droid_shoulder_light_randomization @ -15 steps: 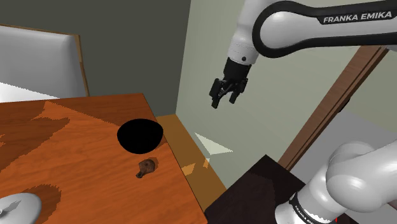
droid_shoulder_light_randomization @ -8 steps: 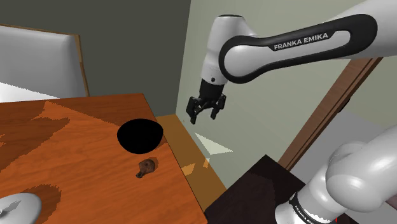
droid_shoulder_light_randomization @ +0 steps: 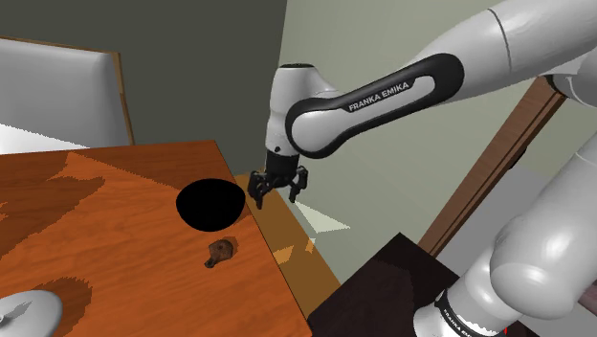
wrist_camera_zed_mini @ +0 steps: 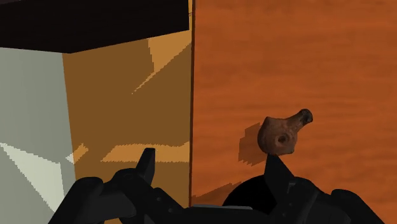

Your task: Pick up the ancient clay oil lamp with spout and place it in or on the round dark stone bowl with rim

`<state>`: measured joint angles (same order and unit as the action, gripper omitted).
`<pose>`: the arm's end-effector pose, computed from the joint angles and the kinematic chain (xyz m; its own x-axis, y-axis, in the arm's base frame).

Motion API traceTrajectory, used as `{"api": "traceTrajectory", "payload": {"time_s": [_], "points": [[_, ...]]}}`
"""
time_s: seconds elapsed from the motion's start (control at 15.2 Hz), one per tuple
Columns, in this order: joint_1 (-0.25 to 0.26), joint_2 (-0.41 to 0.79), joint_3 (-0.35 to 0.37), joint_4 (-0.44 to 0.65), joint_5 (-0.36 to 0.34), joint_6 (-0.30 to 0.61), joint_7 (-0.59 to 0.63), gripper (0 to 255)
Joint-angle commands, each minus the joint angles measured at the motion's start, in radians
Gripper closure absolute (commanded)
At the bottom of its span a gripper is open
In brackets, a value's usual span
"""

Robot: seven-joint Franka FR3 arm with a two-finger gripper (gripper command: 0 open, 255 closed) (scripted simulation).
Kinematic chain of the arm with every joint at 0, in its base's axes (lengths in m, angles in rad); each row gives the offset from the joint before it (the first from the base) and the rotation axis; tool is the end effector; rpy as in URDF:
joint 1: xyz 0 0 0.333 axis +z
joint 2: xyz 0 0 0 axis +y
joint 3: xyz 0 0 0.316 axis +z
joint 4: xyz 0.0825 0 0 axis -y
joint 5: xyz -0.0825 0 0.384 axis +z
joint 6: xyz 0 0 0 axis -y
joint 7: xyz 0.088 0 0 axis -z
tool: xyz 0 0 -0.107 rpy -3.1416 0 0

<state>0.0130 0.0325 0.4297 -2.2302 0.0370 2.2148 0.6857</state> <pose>0.4729 0.2251 0.3552 0.9631 -0.2620 -0.0619 -0.2628 -0.9649 -0.0037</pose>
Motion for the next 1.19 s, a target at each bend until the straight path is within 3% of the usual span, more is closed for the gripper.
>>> {"api": "traceTrajectory", "payload": {"time_s": [0.0, 0.59, 1.12], "points": [[0.012, 0.086, 0.007, 0.045, -0.032, 0.023, 0.067, 0], [0.115, 0.458, -0.041, 0.288, -0.143, 0.084, 0.291, 0], [0.139, 0.538, -0.064, 0.284, -0.172, 0.164, 0.315, 0]]}}
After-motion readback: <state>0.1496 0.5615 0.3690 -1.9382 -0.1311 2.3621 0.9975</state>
